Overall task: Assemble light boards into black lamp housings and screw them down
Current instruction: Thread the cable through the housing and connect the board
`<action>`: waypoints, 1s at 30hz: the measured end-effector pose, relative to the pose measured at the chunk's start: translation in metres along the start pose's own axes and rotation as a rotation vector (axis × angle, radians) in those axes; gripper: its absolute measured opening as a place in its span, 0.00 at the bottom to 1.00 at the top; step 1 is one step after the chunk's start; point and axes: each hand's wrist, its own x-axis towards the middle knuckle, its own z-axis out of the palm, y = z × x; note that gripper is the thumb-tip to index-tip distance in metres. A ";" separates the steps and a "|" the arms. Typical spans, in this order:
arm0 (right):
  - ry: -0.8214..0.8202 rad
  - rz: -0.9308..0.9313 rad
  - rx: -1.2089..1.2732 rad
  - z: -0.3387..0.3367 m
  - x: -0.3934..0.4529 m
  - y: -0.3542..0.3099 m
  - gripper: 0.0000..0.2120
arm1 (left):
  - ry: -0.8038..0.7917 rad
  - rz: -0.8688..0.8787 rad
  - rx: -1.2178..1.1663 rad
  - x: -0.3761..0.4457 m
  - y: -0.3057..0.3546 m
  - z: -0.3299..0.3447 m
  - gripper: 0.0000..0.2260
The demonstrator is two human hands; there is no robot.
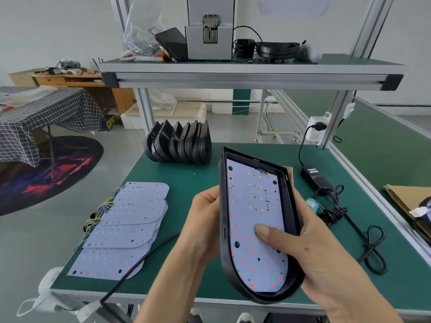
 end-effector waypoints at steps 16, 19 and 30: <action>0.015 0.037 0.023 0.004 -0.002 0.003 0.35 | 0.063 -0.089 -0.077 -0.007 -0.001 -0.003 0.13; 0.026 0.053 0.028 0.003 -0.002 0.005 0.34 | -0.015 -0.128 -0.141 -0.006 0.001 -0.001 0.15; 0.041 0.022 -0.006 0.000 0.004 0.012 0.32 | 0.083 -0.054 0.052 0.000 -0.017 -0.021 0.17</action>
